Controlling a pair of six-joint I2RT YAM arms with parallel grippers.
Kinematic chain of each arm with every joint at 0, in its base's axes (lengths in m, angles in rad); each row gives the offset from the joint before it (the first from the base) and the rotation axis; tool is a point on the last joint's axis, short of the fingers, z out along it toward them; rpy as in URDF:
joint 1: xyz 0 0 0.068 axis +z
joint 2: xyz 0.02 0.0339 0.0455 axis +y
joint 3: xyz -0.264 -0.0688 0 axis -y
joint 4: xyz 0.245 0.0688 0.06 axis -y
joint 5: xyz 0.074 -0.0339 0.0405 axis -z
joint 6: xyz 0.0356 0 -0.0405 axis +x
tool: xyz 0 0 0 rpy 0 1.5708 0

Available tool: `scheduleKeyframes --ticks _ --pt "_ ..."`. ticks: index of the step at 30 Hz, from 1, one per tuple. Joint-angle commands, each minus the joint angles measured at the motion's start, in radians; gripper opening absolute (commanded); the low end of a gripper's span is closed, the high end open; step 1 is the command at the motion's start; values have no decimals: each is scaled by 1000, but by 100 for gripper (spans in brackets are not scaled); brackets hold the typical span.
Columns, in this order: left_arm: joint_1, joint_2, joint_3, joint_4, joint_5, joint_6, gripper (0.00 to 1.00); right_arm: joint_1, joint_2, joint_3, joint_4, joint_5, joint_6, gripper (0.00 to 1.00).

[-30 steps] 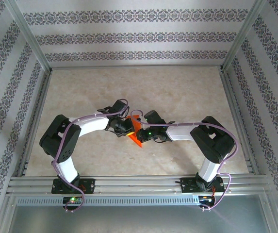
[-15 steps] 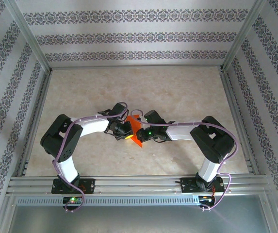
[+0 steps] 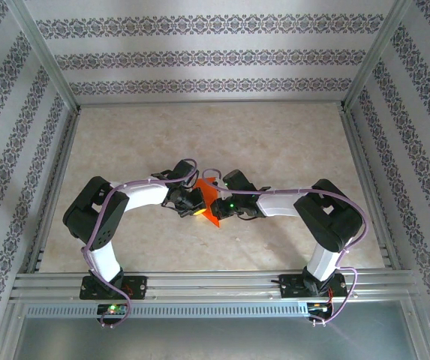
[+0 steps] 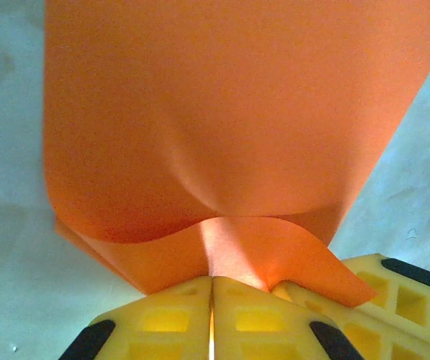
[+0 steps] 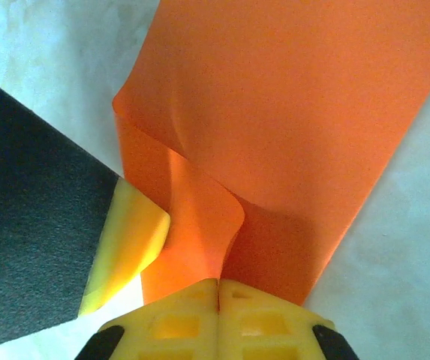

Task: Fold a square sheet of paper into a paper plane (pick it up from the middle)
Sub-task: Third fold the triangle at the center of the table.

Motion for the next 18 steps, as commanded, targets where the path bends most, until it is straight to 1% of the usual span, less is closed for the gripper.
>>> scheduleKeyframes --ticks 1,3,7,10,11,14,18 --pt "-14 34 -27 -16 -48 -15 8 -18 -21 21 -34 -11 46 10" --pt "-14 38 -30 -24 -50 -15 8 -31 -49 21 -33 -15 97 16" --pt "-14 44 -33 -29 -53 -14 8 -71 -126 17 -45 -25 183 25" --pt "-14 48 -35 -27 -54 -16 8 -92 -187 10 -71 -26 200 30" --pt "-15 47 -33 -27 -53 -17 8 -95 -202 5 -77 -26 200 31" --pt "-14 49 -36 -23 -56 -20 8 -93 -239 -21 -91 -32 187 28" --pt "-14 53 -38 -20 -56 -30 8 -77 -248 -47 -94 -90 182 17"
